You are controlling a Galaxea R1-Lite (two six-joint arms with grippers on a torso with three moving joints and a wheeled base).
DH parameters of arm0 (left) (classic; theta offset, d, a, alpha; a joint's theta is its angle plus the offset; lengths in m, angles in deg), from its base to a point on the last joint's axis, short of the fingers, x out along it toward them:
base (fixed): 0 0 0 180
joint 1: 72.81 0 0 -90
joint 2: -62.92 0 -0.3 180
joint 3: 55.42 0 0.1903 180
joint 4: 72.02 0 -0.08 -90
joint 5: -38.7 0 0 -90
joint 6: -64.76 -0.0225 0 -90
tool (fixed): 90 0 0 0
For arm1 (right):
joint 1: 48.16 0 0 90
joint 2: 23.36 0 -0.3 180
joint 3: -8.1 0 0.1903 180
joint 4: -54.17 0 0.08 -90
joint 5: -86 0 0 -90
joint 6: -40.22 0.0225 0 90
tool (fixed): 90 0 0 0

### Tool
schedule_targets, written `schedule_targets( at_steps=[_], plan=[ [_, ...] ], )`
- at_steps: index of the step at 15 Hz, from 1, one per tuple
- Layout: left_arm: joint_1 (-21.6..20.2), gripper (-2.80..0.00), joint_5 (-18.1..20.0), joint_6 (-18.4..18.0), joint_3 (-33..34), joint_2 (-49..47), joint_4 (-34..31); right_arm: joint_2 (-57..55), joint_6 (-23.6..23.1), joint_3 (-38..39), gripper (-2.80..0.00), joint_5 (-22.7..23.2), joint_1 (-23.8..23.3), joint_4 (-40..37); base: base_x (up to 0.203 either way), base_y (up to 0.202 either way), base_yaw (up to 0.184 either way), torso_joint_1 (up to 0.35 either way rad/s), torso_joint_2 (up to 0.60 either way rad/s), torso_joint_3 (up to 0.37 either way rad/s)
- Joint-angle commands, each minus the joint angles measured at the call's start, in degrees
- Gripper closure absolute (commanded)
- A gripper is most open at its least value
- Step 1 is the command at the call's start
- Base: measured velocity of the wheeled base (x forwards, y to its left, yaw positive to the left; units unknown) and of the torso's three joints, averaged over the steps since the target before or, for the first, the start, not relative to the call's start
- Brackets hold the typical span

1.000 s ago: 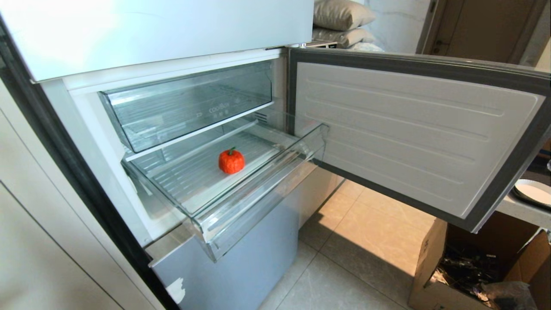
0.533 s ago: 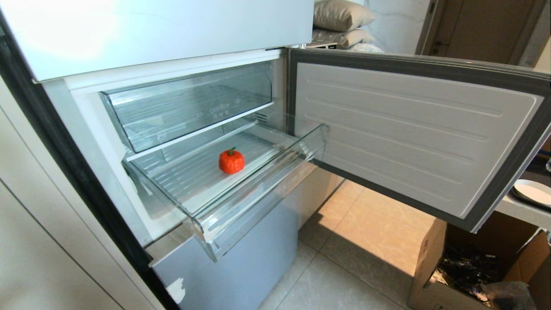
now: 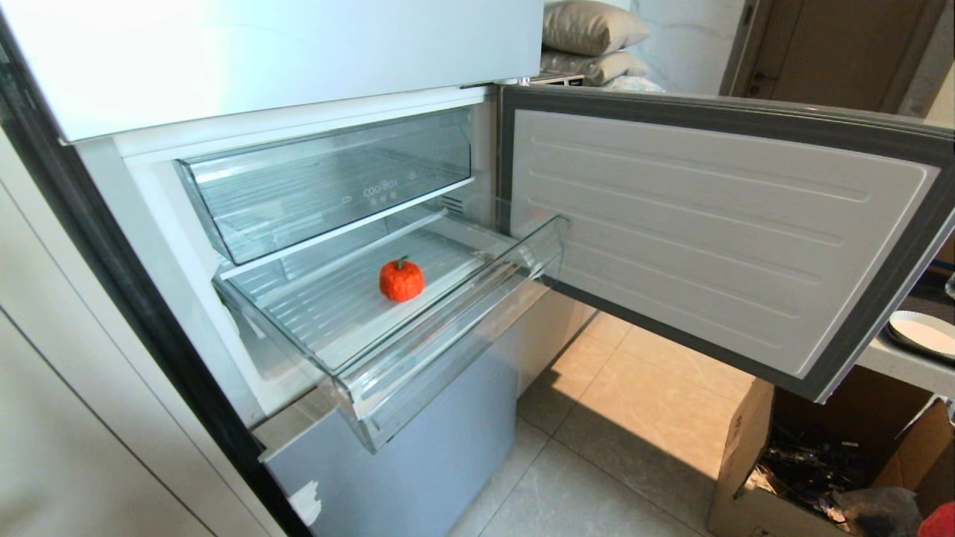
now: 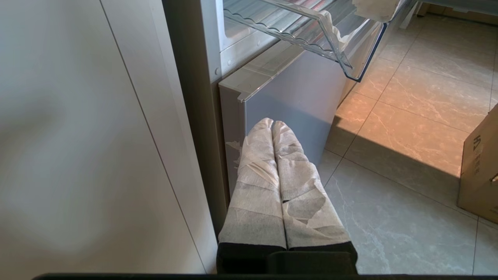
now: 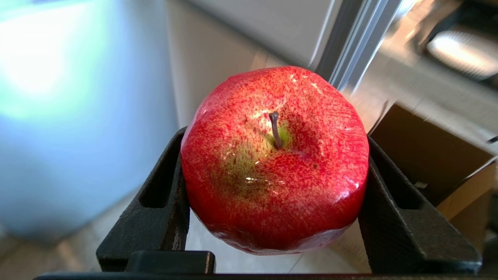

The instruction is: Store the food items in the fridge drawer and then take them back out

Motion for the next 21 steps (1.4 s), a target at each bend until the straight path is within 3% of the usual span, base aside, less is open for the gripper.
schedule_targets(
  at_steps=[1,21],
  plan=[
    [0.0,0.0,0.0,0.0,0.0,0.0,0.0,7.4,-0.1,2.5,0.0,-0.1,1.8,-3.9,0.0,0.0,0.0,0.0,0.0,0.0],
    [0.0,0.0,0.0,0.0,0.0,0.0,0.0,17.4,0.7,2.6,0.0,-2.4,2.3,-9.9,0.0,0.0,0.0,0.0,0.0,0.0]
  ],
)
